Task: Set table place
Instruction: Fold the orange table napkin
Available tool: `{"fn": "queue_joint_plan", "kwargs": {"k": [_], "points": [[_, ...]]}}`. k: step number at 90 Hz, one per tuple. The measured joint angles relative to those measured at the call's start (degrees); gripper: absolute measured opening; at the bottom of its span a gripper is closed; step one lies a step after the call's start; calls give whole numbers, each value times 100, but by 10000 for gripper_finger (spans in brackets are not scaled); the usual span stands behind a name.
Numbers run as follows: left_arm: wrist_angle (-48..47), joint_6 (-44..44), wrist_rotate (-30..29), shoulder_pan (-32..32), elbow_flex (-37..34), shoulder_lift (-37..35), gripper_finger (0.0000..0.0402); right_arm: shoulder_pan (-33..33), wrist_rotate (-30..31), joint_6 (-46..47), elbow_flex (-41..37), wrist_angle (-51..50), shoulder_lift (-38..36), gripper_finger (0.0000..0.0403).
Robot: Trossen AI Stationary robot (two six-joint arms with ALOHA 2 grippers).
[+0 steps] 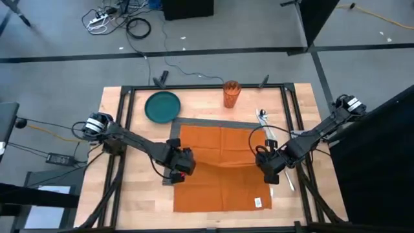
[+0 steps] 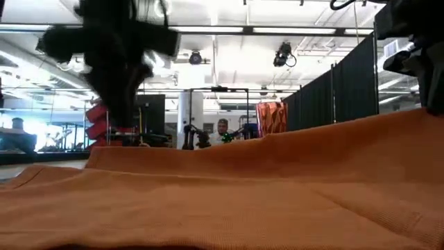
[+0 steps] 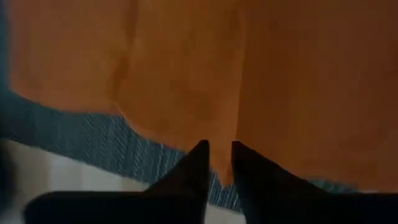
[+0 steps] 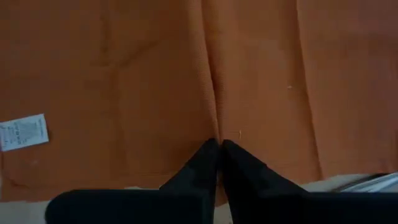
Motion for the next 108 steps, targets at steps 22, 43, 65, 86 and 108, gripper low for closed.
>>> {"fn": "queue_joint_plan", "kwargs": {"k": [22, 43, 65, 86, 108], "points": [[993, -9, 50, -37, -864, -460, 137, 46, 31, 79, -2, 2, 4, 0], [1611, -361, 194, 6, -1739, -1070, 142, 48, 39, 151, -2, 23, 4, 0], [3100, -414, 747, 86, -2480, -1123, 142, 49, 56, 248, -4, 67, 7, 0], [3767, -361, 763, 94, -2810, -1088, 136, 75, 44, 249, -4, 67, 7, 0], [4026, -189, 628, 96, -2863, -1067, 14, 74, 188, 245, -4, 84, 7, 0]]}}
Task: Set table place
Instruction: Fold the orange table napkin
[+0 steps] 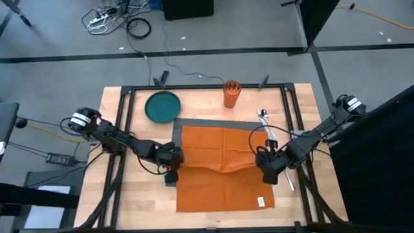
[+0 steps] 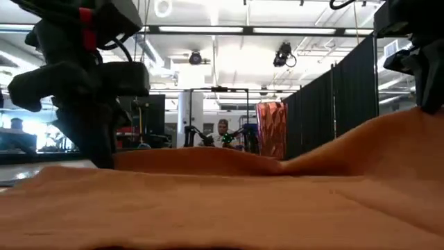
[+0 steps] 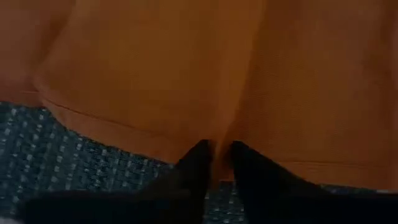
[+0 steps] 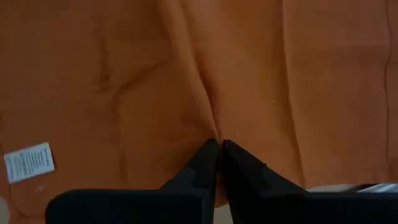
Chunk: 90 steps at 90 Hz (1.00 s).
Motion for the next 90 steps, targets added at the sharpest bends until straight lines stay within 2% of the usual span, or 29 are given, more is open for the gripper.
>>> {"fn": "queue_joint_plan", "kwargs": {"k": [21, 52, 90], "points": [[-115, -46, -315, -151, 99, -134, 1, 34, 117, -7, 0, -5, 0, 0], [-1671, -39, -1285, -492, 1213, -840, 0, 120, 399, -16, 158, -218, 0, 0], [-4319, 69, -2332, -588, 2855, -964, 0, 122, 1116, 42, 1566, -2569, -4, 0]]}}
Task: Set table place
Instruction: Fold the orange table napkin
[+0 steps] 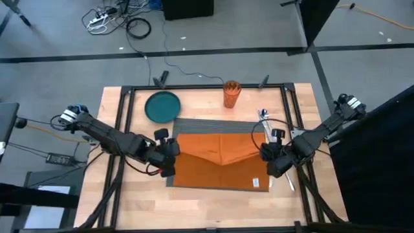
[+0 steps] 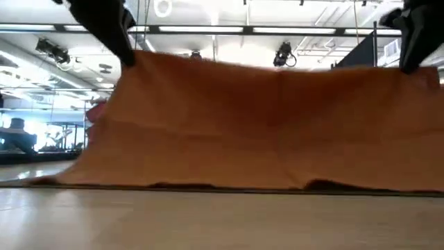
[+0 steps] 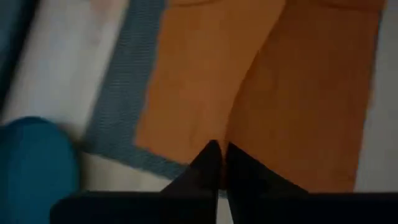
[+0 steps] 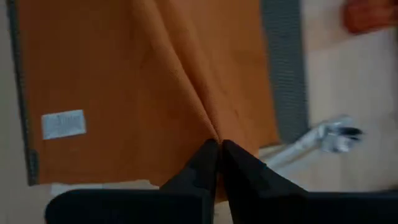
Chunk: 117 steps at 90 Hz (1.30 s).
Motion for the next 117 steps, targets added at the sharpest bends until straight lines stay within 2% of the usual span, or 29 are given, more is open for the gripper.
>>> {"fn": "queue_joint_plan", "kwargs": {"k": [15, 32, 69, 82, 90, 103, 117], "points": [[-1151, 12, -562, 8, 736, -9, 0, -85, 311, 31, 440, -545, -2, 0], [-1812, 74, -1242, 115, 1292, -9, 0, -317, 793, 48, 699, -974, -3, 0], [-1851, 689, -1648, 518, 1368, -7, 0, -978, 1585, -388, 1077, -1549, -4, 0], [-1838, 834, -1706, 666, 1368, -7, 0, -1206, 1613, -538, 1241, -1595, -9, 0], [-1810, 789, -1686, 501, 1368, -7, 0, -997, 1382, -433, 1243, -1377, -8, 0], [-1727, 363, -1561, -137, 1291, -6, 0, -361, 934, 1, 1235, -909, 148, 0], [-1321, -318, -1337, -765, 625, 117, 0, 275, 620, 553, 848, -446, 460, 0]]}}
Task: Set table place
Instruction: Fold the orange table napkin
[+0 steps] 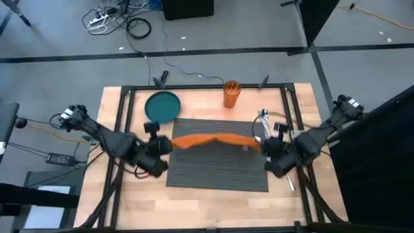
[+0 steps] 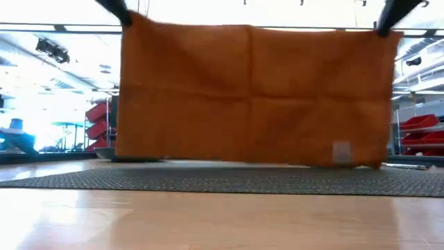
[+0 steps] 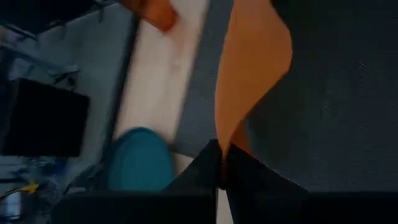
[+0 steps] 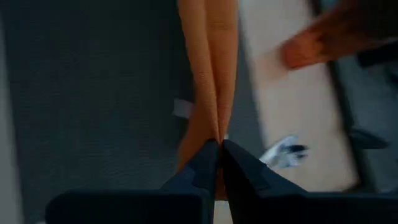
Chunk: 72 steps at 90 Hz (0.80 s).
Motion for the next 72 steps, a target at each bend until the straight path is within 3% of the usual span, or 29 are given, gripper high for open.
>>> {"fn": "queue_joint_plan", "kwargs": {"k": [21, 37, 56, 72], "points": [[774, -1082, 579, -824, -1182, 358, 0, 815, -354, 372, -726, 1132, 684, 0], [880, -1864, 736, -1287, -1297, 605, 0, 1273, -402, 725, -738, 1363, 1248, 0], [1703, -1730, 962, -1426, -1294, 863, 0, 1452, -442, 790, -738, 1539, 1814, 0], [1871, -1723, 1586, -1440, -1292, 1055, 0, 1442, -620, 803, -738, 1544, 1983, 0]]}}
